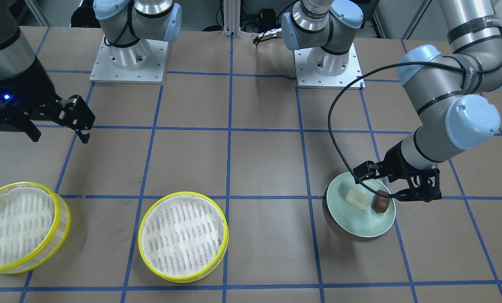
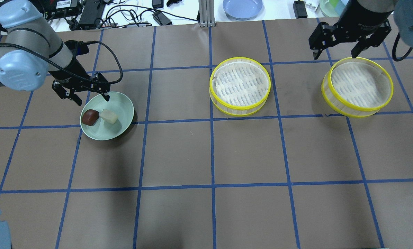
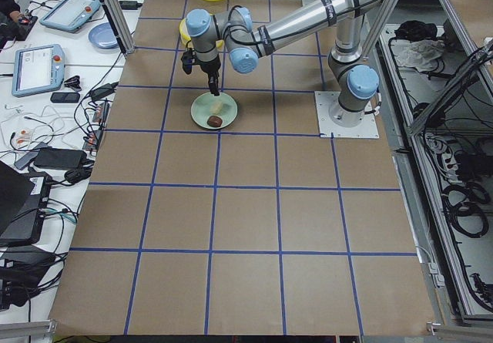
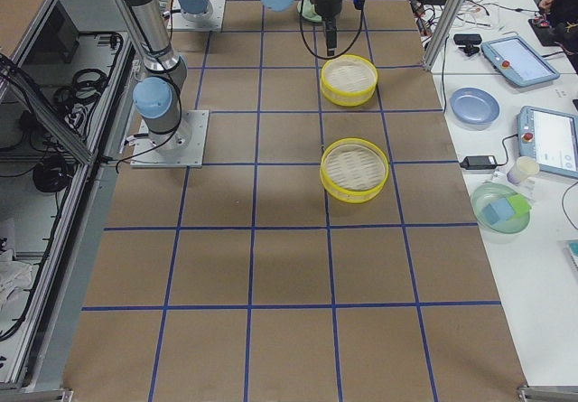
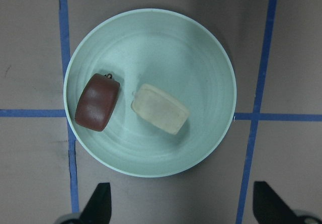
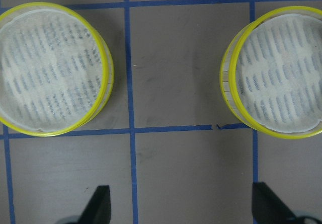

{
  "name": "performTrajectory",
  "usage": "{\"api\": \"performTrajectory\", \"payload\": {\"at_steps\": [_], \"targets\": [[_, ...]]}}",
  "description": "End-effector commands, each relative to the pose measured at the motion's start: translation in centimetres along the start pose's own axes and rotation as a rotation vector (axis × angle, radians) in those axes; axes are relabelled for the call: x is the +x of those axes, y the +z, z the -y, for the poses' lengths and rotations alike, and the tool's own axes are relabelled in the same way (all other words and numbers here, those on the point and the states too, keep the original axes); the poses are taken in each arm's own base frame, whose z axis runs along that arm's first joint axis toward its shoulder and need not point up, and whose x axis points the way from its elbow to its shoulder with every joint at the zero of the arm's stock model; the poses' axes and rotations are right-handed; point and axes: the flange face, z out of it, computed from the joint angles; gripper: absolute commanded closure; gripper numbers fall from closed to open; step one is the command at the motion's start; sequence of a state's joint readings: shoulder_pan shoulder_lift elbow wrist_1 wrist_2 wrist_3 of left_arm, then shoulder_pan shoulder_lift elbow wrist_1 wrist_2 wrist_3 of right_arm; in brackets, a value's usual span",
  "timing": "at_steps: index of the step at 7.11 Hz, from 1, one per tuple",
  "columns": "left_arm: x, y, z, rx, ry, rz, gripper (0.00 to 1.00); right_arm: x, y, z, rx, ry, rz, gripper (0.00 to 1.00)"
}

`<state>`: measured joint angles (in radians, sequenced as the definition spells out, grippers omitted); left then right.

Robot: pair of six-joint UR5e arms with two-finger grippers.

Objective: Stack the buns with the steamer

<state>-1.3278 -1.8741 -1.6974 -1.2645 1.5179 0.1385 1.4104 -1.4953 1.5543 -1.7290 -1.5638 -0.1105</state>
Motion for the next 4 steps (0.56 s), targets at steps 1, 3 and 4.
{"api": "performTrajectory", "payload": {"at_steps": [1, 3, 4], "targets": [[-0.5, 4.7, 2.0, -0.042, -0.033, -0.011, 0.0, 5.0, 3.3, 1.9, -0.049, 0.076, -0.006, 0.0], [-0.8, 7.1, 2.5, -0.086, -0.029, -0.01, 0.0, 11.4, 6.8, 4.9, 0.011, 0.11, -0.026, 0.0], [-0.8, 8.0, 2.6, -0.103, -0.036, -0.015, 0.0, 13.9, 10.1, 5.9, -0.029, 0.094, -0.036, 0.0]]}}
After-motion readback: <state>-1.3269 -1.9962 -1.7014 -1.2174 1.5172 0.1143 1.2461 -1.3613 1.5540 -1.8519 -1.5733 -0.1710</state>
